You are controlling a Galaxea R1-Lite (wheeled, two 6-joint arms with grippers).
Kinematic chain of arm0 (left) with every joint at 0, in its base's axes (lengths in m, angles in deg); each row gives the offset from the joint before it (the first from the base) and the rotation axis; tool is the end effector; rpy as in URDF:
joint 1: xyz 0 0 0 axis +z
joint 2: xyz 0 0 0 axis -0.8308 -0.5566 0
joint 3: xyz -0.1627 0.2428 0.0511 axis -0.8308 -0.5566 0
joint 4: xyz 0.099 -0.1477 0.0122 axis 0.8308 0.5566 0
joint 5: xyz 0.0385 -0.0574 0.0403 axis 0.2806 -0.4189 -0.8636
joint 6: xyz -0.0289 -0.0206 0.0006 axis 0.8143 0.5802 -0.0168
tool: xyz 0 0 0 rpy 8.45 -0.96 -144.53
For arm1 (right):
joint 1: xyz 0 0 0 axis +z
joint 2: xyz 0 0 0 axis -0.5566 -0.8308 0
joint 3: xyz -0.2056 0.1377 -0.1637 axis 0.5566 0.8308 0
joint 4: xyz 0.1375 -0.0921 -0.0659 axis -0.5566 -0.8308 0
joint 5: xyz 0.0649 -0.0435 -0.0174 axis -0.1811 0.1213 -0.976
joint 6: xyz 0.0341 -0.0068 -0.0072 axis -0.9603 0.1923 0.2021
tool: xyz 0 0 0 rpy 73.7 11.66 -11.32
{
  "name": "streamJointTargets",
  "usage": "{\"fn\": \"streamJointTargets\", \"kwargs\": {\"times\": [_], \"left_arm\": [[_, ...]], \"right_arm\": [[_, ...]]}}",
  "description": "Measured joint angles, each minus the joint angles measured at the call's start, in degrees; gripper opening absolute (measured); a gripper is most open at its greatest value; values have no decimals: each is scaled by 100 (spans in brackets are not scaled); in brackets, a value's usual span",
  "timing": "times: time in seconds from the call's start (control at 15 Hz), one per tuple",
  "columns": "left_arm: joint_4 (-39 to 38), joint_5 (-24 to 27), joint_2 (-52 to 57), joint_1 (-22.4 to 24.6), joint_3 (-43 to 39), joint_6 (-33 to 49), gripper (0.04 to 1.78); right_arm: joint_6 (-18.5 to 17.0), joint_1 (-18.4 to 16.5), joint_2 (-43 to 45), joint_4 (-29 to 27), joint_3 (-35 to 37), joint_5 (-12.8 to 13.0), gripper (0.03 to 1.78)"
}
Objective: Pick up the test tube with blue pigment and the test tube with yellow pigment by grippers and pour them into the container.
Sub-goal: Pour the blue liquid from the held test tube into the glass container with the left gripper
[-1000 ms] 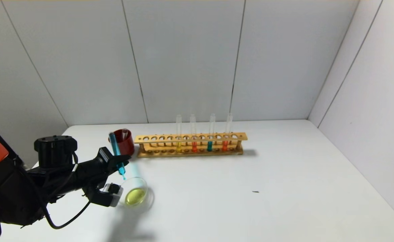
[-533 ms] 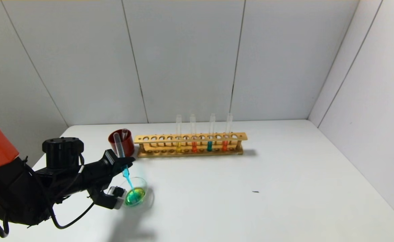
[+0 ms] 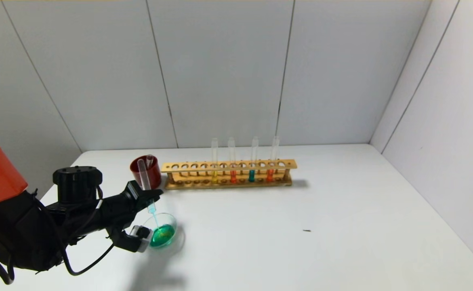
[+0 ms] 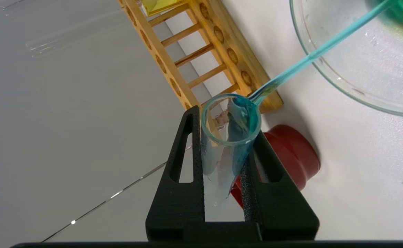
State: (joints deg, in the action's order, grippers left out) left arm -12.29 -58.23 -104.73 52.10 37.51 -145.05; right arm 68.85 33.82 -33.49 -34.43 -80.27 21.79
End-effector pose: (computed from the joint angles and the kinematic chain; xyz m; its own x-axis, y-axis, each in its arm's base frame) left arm 0.3025 -0.0392 0.0642 0.7508 -0.5527 -0.3618 0.0668 -0.4813 0.8740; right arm -0.0198 0.0001 0.0750 1.0000 0.0038 -0.0043 -0.0038 1.0000 0.0012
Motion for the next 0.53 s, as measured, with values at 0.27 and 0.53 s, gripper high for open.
{"fn": "streamJointTargets", "kwargs": {"times": [0.27,0.53], "left_arm": [[-389,-5,-27,-4,-61,-438,34],[-1161,-29,-40,-6,-382,-628,34]], "right_arm": [[0,0,0,0,0,0,175],[-2,0,0,0,0,-2,175]]}}
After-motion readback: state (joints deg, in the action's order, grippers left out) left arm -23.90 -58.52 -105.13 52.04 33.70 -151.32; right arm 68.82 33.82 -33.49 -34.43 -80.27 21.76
